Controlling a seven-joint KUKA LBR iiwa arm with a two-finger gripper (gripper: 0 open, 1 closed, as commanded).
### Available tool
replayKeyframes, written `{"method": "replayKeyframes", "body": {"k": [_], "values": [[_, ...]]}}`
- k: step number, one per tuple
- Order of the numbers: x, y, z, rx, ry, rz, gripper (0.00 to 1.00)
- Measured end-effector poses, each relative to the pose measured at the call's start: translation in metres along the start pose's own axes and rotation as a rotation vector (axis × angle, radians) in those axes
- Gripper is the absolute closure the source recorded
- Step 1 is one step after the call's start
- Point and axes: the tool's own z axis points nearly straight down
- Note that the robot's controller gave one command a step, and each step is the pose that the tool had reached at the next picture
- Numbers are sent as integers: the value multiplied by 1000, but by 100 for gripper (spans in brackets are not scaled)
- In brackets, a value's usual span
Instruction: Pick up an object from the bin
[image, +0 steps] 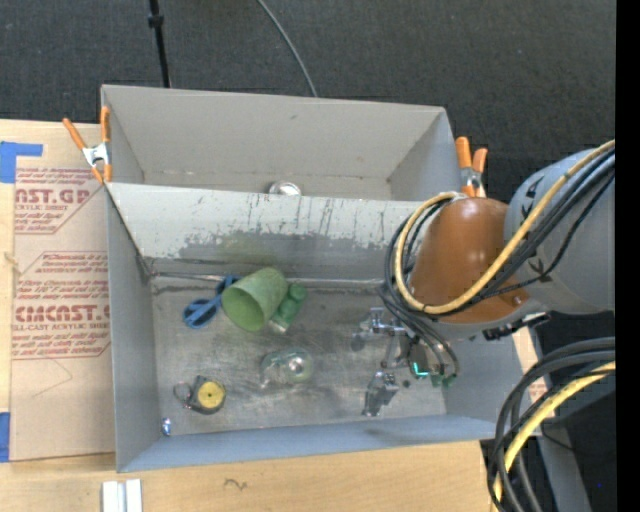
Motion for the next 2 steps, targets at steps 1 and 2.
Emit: {"method": "replayKeyframes", "body": {"k": [1, 2], "values": [[-30, 71, 56, 2, -12, -110, 0], [-27, 69, 54, 1, -1, -106, 100]]}}
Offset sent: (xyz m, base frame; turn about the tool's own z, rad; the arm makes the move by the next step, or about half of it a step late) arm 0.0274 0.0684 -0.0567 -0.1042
